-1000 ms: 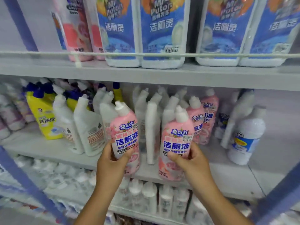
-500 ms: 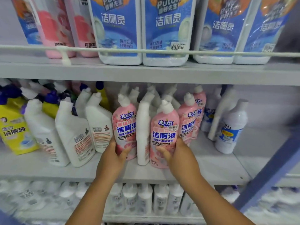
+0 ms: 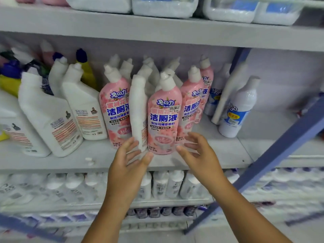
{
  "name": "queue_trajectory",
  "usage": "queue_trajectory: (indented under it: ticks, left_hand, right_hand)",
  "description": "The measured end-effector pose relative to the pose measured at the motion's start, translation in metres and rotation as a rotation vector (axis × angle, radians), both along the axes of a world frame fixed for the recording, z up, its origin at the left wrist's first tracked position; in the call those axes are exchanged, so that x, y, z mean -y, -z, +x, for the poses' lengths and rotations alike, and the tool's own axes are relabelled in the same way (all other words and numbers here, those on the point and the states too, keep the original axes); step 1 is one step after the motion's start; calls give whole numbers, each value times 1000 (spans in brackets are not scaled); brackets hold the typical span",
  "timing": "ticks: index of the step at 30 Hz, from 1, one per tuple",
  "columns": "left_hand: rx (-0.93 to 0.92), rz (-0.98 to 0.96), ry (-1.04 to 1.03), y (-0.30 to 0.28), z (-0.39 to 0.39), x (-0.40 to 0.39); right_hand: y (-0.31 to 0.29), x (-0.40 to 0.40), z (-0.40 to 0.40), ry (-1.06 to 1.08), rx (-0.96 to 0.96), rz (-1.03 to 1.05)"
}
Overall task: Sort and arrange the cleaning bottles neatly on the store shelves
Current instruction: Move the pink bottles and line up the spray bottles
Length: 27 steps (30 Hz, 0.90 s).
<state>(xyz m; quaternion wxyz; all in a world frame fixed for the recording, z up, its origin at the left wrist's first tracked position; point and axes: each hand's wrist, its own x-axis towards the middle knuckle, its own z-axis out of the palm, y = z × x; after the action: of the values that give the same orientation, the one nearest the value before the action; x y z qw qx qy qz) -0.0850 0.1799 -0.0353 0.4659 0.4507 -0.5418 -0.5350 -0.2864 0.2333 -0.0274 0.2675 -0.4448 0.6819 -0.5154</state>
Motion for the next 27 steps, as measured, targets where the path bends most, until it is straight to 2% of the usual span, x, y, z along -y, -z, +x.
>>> queue_trajectory:
  ticks: [7, 13, 21, 27]
  left_hand:
    - [48, 9, 120, -4, -60, -49]
    - [69, -22, 184, -10, -146, -126]
    - [103, -15, 331, -16, -277, -226]
    - [98, 12, 423, -17, -362, -270]
  right_hand:
    - [-4, -70, -44, 4, 77, -26]
    - [-16, -169, -114, 1, 123, -12]
    - [-25, -306, -239, 161, 169, -54]
    - [-26, -368, -318, 266, 192, -86]
